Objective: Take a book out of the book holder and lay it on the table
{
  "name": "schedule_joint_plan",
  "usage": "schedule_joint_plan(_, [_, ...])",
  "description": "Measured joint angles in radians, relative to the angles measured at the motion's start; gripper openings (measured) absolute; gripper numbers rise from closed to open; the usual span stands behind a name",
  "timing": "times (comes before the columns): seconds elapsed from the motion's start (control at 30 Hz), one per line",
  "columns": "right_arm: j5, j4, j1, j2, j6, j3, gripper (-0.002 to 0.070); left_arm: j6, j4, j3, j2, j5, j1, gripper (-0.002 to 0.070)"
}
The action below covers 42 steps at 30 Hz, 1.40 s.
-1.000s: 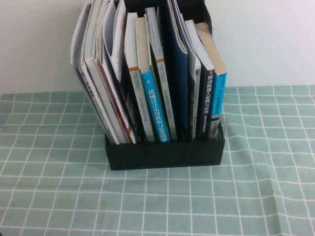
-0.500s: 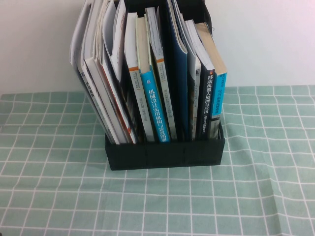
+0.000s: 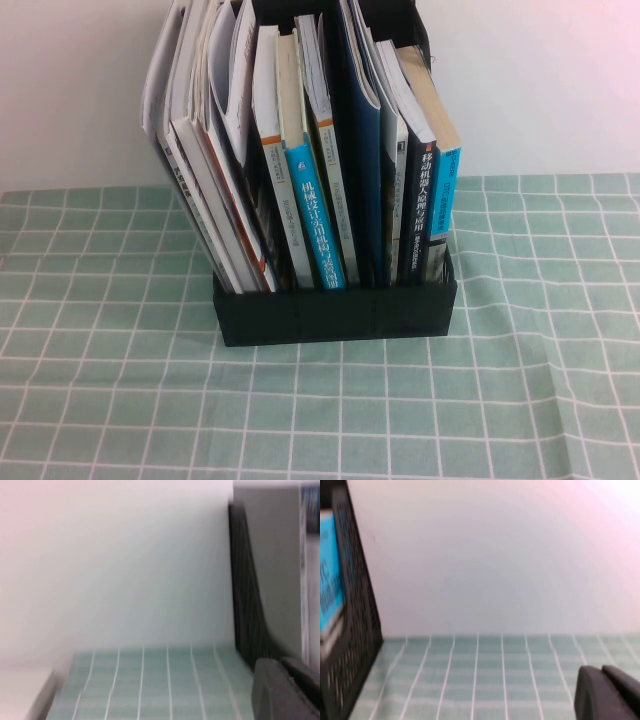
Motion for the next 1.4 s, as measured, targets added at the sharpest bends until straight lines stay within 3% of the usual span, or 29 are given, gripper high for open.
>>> schedule_joint_plan(0.23, [-0.305,0.000,0.000,0.000,0.000,0.000,-0.0002,-0.139,-0.005,0.000,0.000,-0.234,0.000,-0.0003])
schedule_joint_plan(0.5, [-0.373,0.008,0.000,0.000,0.004,0.000,-0.0002,-0.164,-0.012,0.000,0.000,-0.315,0.000,-0.0003])
schedule_joint_plan(0.77, [-0.500,0.018,0.000,0.000,0.054,0.000,-0.0002,-0.190,-0.016,-0.248,0.007,0.024,0.000,-0.0003])
schedule_joint_plan(0.87, [-0.390,-0.038,0.000,0.000,0.054,-0.028,-0.0002,-0.193,-0.016,-0.370,0.063,0.075,0.000,-0.0003])
schedule_joint_plan(1.07, [0.039,-0.202,0.000,0.000,0.054,-0.223,-0.0002,-0.193,-0.049,-0.593,0.262,0.231,0.000,-0.0003])
schedule_joint_plan(1.2, [0.275,-0.228,0.000,0.047,-0.011,-0.341,-0.0002,-0.188,-0.065,-0.622,0.373,0.187,0.000,-0.0003])
schedule_joint_plan(1.4, [0.407,-0.228,0.000,0.227,-0.159,-0.435,-0.0002,-0.148,-0.194,-0.758,0.607,0.285,0.000,-0.0003])
